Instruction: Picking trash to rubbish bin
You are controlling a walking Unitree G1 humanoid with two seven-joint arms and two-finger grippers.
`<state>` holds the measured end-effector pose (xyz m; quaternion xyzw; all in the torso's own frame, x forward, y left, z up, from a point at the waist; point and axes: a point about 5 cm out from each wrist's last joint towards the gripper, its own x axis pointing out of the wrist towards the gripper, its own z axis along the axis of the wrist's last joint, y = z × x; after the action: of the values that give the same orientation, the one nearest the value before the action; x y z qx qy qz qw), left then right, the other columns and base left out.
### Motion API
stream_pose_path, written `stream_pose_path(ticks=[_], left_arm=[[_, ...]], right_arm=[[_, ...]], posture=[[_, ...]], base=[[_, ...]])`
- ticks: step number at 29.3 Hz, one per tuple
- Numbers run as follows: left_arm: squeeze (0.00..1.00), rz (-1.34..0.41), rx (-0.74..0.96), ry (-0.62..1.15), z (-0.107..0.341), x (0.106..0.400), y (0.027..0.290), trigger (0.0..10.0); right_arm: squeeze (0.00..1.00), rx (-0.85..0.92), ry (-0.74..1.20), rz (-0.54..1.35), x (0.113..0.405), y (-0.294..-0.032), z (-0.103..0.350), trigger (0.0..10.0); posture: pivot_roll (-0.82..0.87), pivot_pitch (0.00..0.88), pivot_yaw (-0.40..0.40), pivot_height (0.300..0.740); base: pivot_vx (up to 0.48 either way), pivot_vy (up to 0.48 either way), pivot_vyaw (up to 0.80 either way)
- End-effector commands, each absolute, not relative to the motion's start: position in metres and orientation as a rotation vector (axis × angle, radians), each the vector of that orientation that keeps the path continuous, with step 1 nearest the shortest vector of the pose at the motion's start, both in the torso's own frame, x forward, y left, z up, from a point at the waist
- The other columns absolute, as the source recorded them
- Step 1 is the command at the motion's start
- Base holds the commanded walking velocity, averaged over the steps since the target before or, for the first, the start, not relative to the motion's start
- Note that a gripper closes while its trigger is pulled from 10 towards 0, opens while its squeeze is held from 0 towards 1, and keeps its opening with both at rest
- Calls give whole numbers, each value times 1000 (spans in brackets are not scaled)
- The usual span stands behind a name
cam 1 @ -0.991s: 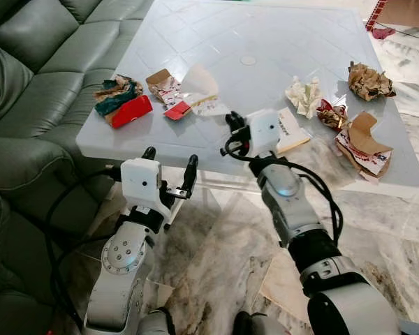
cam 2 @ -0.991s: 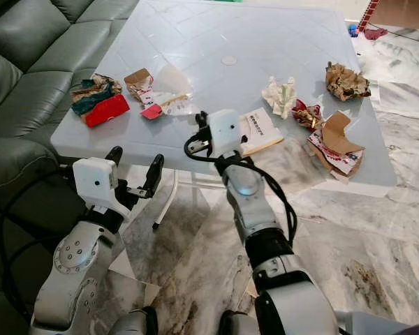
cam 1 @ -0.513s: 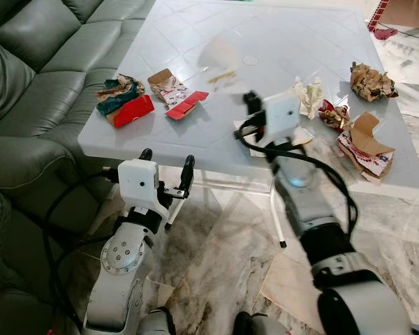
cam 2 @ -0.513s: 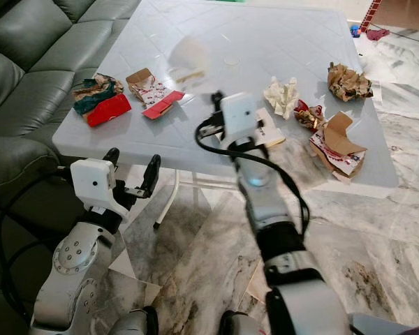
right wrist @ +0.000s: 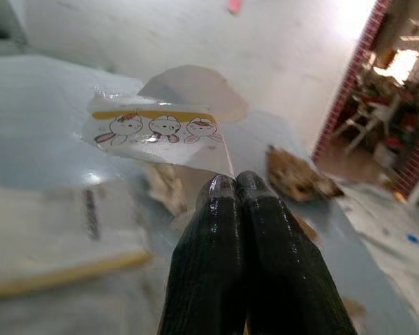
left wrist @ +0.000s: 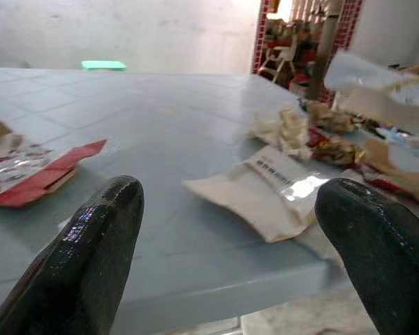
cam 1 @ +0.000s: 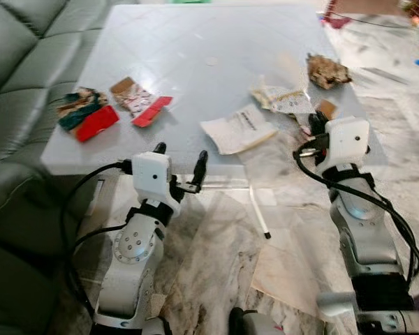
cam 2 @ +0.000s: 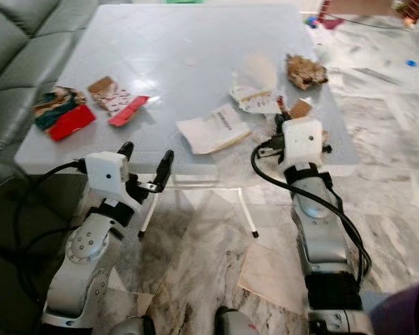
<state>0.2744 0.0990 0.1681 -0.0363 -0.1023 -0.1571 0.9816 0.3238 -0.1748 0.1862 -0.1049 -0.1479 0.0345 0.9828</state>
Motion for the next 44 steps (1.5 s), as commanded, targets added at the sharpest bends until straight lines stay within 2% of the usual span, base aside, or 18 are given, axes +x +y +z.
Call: stream_pose_path(ticks=[1, 5, 18, 30, 34, 37, 41, 44], left_arm=[[0, -317, -67, -192, 163, 274, 101, 10000], [0, -326, -66, -200, 162, 274, 101, 10000], [0, -332, -66, -209, 164, 275, 99, 10000], [0, -285, -92, -190, 160, 283, 106, 10000], [0, -259, -117, -167, 157, 290, 110, 10000], [0, -228, -211, -133, 154, 298, 113, 10000], [0, -184, -173, -95, 146, 310, 119, 10000], [0, -155, -234, -53, 139, 321, 126, 10000]], right_arm=[[0, -210, -317, 100, 320, -167, 194, 10000], [0, -202, -312, 118, 317, -159, 195, 10000], [0, -193, -296, 120, 318, -158, 197, 10000], [0, -191, -296, 132, 321, -153, 199, 10000], [0, -193, -299, 132, 319, -154, 199, 10000], [0, -198, -291, 127, 317, -157, 198, 10000], [0, -200, -283, 132, 313, -159, 196, 10000], [0, -208, -272, 134, 307, -162, 196, 10000]], posture=[[-65, 157, -4, 740], [-63, 145, 1, 740], [-51, 140, 1, 740], [-61, 113, 0, 740], [-73, 114, 6, 740], [-77, 117, 8, 740], [-103, 134, 16, 740], [-131, 153, 20, 740]], base=[[0, 0, 0], [0, -83, 0], [0, -473, 0], [0, 0, 0], [0, 0, 0], [0, 0, 0], [0, 0, 0], [0, 0, 0]])
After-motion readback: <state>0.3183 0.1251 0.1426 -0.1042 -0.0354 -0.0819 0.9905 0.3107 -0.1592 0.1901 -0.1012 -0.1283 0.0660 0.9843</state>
